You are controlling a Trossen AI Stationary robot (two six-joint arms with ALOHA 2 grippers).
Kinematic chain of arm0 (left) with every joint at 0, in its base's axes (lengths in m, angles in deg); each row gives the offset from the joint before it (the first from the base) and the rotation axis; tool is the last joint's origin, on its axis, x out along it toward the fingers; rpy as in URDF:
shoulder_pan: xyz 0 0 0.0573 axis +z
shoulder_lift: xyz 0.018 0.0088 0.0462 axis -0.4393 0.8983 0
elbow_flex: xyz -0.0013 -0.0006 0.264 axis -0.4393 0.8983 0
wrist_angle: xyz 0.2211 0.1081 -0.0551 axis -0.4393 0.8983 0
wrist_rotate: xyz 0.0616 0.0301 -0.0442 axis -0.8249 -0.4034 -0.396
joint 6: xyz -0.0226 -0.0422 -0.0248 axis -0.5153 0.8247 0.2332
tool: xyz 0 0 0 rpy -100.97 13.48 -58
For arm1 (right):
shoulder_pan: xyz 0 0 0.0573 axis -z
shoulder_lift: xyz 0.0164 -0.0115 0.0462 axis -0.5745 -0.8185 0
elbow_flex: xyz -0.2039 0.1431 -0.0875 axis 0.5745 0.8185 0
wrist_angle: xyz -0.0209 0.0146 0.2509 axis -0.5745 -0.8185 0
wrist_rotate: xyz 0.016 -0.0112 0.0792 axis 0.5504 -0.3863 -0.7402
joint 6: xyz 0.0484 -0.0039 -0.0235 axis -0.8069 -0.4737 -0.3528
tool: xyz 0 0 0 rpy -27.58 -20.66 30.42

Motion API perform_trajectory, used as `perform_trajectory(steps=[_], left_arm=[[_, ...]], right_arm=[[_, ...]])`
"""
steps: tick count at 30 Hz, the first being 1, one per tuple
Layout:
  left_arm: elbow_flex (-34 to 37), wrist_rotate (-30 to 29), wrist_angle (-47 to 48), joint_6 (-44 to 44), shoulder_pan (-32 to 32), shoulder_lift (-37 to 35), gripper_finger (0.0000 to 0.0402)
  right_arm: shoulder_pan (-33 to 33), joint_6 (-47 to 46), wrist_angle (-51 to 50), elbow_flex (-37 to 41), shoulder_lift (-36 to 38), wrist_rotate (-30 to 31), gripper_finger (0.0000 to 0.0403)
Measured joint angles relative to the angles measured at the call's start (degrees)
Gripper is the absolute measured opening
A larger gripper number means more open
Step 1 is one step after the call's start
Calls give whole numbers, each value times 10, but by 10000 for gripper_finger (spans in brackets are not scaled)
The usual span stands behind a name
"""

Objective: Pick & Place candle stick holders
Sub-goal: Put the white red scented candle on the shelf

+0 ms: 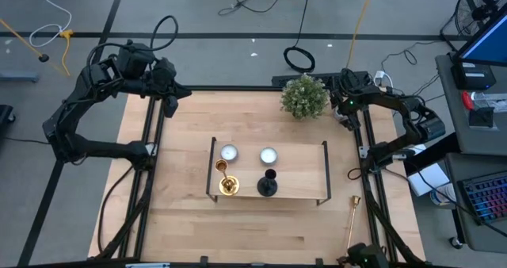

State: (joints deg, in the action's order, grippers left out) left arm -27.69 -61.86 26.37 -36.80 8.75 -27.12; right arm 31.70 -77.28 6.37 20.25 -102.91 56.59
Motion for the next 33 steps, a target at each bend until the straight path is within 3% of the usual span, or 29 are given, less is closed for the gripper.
perform_trajectory(steps=[18,33], left_arm=[[0,0,7,6,0,0,30],[0,-12,7,3,0,0,30]], right_arm=[[0,-76,-20,0,1,39,357],[3,-90,-12,0,1,54,319]])
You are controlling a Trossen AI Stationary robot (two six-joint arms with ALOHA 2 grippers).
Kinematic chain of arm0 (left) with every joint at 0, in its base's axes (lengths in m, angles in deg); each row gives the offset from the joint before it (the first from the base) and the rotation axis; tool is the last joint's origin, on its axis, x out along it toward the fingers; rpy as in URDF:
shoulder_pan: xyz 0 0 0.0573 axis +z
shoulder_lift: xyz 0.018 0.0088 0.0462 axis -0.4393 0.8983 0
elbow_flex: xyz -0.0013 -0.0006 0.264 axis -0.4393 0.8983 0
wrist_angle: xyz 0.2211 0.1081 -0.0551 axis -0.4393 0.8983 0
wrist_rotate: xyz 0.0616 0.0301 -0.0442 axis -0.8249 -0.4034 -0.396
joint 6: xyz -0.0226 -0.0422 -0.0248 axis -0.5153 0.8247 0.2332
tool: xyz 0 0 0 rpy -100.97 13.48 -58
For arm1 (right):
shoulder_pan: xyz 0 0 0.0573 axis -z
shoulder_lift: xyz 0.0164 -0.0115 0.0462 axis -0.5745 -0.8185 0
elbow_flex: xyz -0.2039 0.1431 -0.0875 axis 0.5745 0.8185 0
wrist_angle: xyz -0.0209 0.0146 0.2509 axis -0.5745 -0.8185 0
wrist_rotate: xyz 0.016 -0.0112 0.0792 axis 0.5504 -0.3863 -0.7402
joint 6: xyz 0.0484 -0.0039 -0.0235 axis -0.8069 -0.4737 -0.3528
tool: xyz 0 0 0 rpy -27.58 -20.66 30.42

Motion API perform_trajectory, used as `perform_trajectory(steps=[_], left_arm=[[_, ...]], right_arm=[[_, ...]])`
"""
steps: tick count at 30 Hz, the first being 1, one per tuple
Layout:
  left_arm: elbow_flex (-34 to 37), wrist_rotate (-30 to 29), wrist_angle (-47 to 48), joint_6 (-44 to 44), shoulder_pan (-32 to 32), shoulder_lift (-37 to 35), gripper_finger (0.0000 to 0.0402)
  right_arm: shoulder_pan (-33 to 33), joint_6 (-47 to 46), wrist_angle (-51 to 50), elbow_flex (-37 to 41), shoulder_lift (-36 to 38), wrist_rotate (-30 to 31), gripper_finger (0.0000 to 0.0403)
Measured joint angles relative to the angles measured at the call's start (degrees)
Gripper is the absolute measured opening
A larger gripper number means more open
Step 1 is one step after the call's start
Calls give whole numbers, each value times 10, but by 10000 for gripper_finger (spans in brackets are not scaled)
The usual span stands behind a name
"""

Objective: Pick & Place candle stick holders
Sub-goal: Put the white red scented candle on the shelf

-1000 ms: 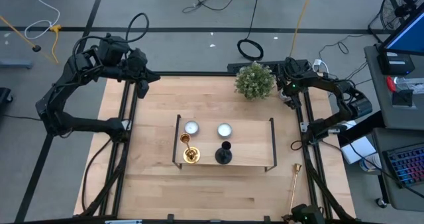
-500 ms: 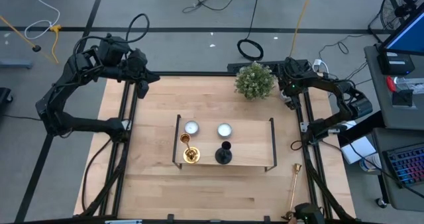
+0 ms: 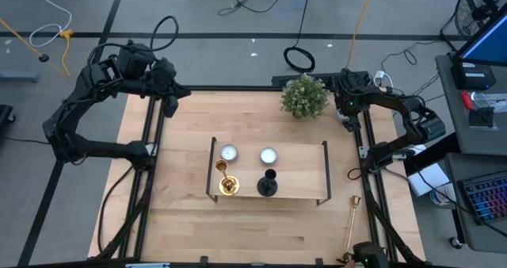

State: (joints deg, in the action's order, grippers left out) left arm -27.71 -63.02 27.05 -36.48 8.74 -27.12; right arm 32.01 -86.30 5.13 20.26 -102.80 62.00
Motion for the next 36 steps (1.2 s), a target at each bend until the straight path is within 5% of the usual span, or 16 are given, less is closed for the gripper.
perform_trajectory(steps=[4,16,36], left_arm=[[0,-6,-2,-5,0,0,30],[0,-8,-7,-17,0,0,30],[0,-8,-8,-23,0,0,30]], right_arm=[[0,5,7,0,0,-12,289],[0,68,30,1,8,-58,289],[7,170,26,-49,131,-81,289]])
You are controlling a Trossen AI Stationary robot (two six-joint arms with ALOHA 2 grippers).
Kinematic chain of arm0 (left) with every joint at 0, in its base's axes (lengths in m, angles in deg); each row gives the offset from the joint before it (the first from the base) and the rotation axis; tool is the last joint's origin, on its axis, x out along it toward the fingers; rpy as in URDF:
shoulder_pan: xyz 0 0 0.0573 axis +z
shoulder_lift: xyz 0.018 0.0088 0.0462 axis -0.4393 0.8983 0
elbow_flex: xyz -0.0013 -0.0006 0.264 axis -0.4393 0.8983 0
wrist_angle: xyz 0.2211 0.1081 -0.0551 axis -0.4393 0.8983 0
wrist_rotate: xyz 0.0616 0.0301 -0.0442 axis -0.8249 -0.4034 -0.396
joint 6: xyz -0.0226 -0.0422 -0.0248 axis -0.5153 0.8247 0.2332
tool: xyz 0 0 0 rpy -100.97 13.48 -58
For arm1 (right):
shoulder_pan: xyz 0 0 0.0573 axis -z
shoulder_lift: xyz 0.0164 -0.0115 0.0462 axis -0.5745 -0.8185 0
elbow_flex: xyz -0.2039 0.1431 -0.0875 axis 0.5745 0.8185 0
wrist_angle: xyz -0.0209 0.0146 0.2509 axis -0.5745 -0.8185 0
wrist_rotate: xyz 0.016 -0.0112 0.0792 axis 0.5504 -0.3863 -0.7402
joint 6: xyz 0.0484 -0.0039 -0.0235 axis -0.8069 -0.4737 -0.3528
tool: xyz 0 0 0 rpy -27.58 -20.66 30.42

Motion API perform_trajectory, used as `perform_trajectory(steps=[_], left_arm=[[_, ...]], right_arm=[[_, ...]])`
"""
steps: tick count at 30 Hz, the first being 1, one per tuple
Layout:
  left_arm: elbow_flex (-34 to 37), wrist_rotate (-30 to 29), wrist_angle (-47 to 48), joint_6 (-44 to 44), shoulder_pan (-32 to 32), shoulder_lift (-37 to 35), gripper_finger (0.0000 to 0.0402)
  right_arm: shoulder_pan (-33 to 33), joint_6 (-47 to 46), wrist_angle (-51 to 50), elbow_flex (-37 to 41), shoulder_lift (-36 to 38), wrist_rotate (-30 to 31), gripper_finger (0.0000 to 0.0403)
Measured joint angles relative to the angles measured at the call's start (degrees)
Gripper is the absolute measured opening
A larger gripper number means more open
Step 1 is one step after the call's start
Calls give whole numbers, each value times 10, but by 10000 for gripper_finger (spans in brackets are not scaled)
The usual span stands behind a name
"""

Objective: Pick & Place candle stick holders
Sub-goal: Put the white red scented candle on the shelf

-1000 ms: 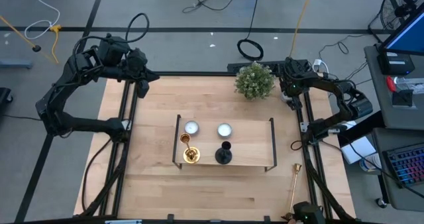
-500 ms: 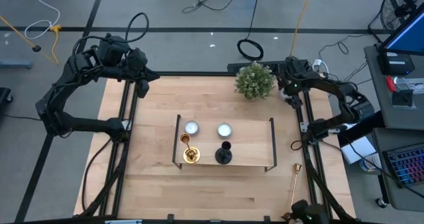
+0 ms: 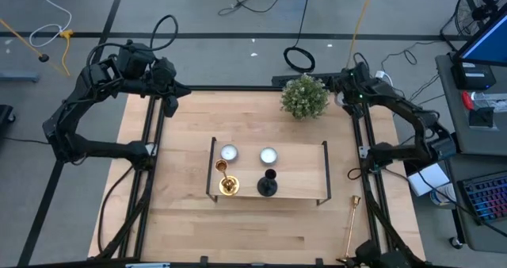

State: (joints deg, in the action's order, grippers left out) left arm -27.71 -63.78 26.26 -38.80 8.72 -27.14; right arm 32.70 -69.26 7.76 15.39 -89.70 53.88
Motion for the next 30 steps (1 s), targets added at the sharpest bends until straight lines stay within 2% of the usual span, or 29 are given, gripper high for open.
perform_trajectory(steps=[8,15,21,30], left_arm=[[0,4,0,0,0,0,30],[0,4,0,-3,0,0,30],[0,4,0,-6,0,0,30],[0,4,0,9,0,0,30]], right_arm=[[12,25,9,0,79,-38,290],[3,36,44,0,148,-96,290],[-16,18,67,0,206,-111,290],[-56,-30,148,0,292,-173,290]])
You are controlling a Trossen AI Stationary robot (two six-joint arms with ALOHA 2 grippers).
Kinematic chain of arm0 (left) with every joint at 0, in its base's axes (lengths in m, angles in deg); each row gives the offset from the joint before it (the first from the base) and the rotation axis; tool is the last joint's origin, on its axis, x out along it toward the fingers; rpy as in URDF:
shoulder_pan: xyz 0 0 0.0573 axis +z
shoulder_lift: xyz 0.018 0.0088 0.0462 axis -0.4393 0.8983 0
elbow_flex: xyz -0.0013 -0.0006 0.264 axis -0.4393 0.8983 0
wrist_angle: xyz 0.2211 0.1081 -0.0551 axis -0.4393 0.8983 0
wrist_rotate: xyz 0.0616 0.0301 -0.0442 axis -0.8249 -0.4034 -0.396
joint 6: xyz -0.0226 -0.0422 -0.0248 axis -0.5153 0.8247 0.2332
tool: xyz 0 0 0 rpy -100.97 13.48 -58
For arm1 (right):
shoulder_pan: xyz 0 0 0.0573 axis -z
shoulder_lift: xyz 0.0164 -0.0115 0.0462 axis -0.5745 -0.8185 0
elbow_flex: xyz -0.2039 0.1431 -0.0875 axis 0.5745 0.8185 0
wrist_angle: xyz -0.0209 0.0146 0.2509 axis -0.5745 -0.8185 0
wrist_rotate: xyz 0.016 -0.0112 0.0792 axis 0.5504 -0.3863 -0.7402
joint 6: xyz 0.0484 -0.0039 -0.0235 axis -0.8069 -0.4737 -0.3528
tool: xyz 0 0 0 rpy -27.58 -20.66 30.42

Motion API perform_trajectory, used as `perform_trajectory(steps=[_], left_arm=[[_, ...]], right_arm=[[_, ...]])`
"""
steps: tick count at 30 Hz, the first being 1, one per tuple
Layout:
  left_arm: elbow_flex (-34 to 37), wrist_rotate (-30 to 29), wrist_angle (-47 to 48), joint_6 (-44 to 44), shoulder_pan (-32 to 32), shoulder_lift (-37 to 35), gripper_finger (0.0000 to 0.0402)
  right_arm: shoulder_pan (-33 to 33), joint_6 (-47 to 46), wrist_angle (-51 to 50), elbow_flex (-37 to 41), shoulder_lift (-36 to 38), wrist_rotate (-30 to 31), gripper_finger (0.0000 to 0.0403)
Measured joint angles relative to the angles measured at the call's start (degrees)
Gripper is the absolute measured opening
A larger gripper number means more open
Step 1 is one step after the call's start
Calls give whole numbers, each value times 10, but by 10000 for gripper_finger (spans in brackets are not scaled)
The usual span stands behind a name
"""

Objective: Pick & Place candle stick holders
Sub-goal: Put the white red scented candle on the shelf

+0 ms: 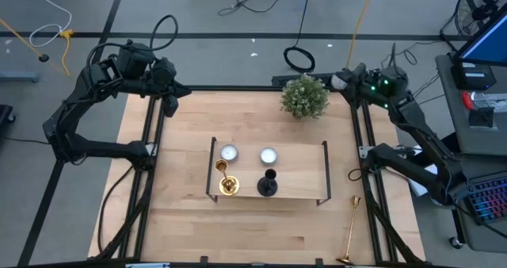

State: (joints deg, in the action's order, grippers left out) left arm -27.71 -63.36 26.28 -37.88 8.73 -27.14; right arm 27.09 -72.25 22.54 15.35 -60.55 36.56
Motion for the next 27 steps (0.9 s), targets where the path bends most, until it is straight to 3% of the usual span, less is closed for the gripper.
perform_trajectory(steps=[14,22,27], left_arm=[[0,26,0,154,-16,0,30],[0,30,-52,249,-75,0,30],[0,11,-98,280,-130,0,30]], right_arm=[[-106,-69,267,-1,87,-40,290],[-200,-62,407,-1,88,-7,291],[-263,-11,406,-33,75,-10,291]])
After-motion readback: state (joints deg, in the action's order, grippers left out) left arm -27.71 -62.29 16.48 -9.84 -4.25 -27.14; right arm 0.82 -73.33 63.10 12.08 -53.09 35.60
